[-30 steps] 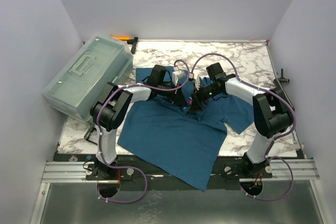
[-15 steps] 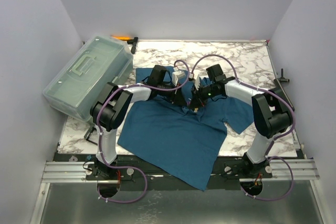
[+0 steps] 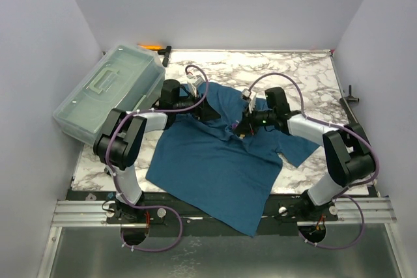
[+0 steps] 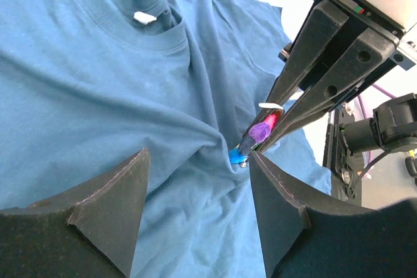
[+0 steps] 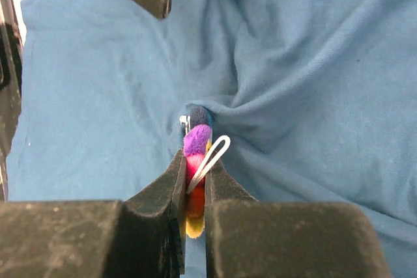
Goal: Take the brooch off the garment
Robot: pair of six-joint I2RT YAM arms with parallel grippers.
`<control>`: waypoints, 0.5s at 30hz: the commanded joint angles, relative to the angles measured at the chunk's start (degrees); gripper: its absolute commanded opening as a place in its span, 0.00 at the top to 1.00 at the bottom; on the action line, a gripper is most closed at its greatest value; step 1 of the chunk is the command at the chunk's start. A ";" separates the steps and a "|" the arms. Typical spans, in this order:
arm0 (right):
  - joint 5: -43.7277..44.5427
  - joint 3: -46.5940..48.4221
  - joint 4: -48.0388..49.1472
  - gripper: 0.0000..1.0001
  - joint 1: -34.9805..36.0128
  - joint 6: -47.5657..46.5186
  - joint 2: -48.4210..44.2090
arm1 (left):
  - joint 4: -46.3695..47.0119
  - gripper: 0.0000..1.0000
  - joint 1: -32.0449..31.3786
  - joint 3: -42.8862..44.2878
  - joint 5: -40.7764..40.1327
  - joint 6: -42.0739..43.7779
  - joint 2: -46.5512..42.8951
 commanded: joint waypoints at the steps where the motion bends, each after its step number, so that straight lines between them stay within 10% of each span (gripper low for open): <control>1: 2.10 -4.44 17.57 1.00 -0.21 10.56 -3.36 | 9.60 0.37 -0.56 -2.49 -0.90 -2.36 -1.20; 9: 5.01 -12.03 36.73 0.99 -0.91 21.07 -6.39 | 25.31 0.40 -0.40 -4.90 1.06 -9.28 2.25; 15: 4.62 -14.99 47.33 0.99 -2.37 28.66 -6.04 | 54.03 0.42 -0.13 -6.74 4.37 -25.96 10.70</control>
